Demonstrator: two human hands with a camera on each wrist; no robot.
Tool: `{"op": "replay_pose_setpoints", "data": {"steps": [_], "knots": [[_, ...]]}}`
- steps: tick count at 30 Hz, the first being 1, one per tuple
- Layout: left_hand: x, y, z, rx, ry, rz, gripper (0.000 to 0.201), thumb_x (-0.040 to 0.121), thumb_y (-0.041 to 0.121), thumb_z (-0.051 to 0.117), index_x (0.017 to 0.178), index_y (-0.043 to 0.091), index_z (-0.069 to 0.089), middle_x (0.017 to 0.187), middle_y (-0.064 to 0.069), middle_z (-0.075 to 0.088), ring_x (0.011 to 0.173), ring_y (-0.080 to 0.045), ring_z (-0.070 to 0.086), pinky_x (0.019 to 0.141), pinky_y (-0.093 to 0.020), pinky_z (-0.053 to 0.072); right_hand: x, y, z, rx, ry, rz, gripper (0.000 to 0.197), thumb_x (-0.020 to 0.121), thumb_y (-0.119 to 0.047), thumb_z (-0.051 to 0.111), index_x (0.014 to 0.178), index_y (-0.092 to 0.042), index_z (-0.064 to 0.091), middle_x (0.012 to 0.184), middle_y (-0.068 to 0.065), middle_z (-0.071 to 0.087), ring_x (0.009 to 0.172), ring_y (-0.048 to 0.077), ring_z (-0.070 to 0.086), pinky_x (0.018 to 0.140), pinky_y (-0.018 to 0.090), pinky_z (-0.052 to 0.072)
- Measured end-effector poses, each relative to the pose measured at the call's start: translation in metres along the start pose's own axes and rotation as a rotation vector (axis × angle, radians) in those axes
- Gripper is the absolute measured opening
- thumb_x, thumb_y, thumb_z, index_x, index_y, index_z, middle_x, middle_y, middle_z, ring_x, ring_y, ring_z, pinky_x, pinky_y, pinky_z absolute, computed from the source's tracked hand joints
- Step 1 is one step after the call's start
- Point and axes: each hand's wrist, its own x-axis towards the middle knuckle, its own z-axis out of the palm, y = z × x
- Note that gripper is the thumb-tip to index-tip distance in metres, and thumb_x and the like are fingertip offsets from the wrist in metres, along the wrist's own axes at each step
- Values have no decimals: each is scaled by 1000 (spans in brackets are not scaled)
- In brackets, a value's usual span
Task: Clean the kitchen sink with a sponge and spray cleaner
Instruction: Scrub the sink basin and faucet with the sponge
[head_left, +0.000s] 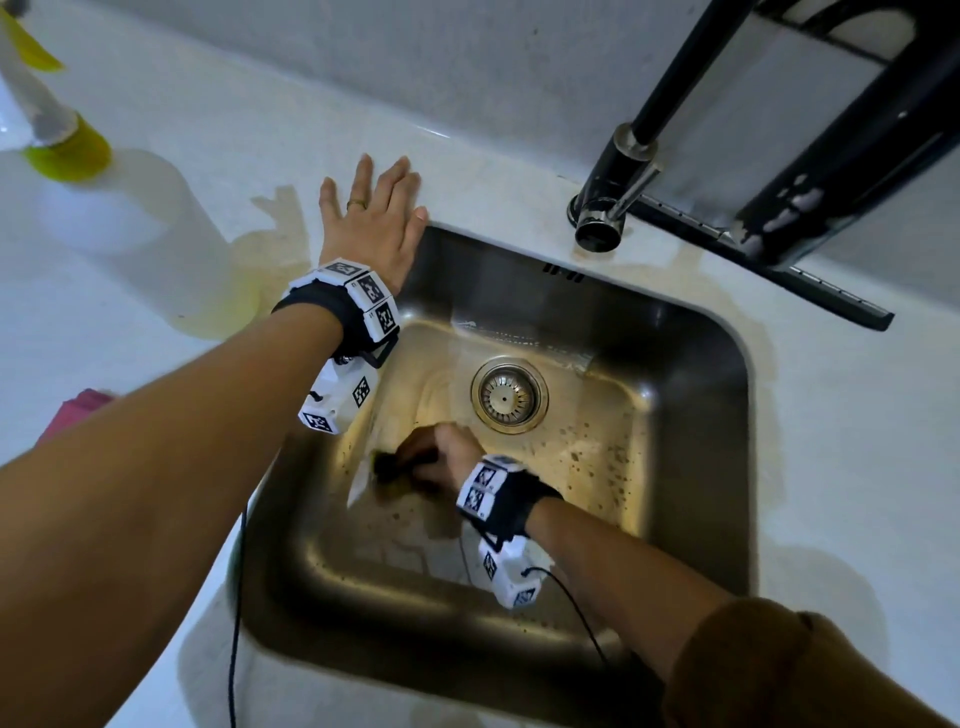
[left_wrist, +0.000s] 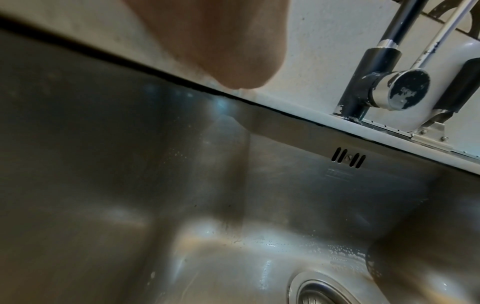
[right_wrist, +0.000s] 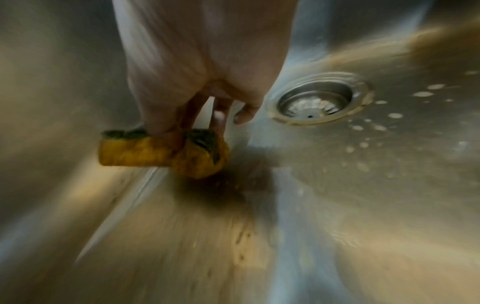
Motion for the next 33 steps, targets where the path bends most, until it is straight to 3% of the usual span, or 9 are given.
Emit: {"op": "replay_pose_setpoints", "data": {"steps": [3,5,9,14,18,21,24,27,33], "knots": [[1,0,1,-10,2,-2,50,102,36,14,149,22,17,159,7,8,148,-23,-1,116,-56,4,26,17,-32,35,450,113,28,78,0,64,103,-10,71,115,5,65,109,24,59,100,43,46],[1,0,2,-3,6,-2,50,102,36,14,149,22,16,159,7,8,148,-23,-1,116,-56,4,40,17,-47,-30,568,113,33,77,3,61,106,-9,70,120,5,62,111,26,58,99,44,45],[2,-1,3,5,13,2,49,102,36,13,149,21,17,159,7,9,148,-23,0,116,-56,5,48,1,-43,-397,403,168,41,84,-1,53,118,-20,65,123,-1,56,106,26,54,98,41,41],[2,-1,2,11,-4,-1,50,102,36,13,149,21,15,159,7,8,148,-23,-1,116,-57,5,23,-7,-9,-566,180,71,41,85,-3,56,121,-21,59,114,4,62,106,26,56,103,38,33],[2,0,0,24,-13,-7,50,102,36,14,150,21,15,159,7,6,148,-24,-2,116,-57,5,-9,0,12,-470,83,-112,23,85,-16,58,101,-23,74,105,0,66,86,28,63,92,39,41],[2,1,-1,20,-20,-7,50,102,35,14,150,21,14,159,7,6,148,-24,-2,116,-57,5,-25,8,22,-380,-12,-203,19,79,-11,65,93,-18,76,99,1,67,81,27,65,82,35,50],[2,0,-1,23,-18,-4,50,102,36,13,150,22,14,159,7,6,148,-24,-2,116,-57,5,-31,9,28,-331,-154,-138,15,72,-16,70,86,-16,75,92,1,69,81,25,66,72,38,55],[1,0,0,25,-15,-6,49,102,35,13,149,21,15,159,6,8,148,-25,-1,116,-57,6,-21,9,20,-174,-66,27,19,68,-31,71,85,-21,72,90,-1,70,82,22,66,72,37,57],[3,-1,-2,14,-38,5,49,103,33,15,150,19,15,159,5,7,148,-26,-1,116,-58,4,34,-17,-9,-82,416,105,24,82,-24,70,103,-14,70,104,3,63,94,25,62,86,39,52]]}}
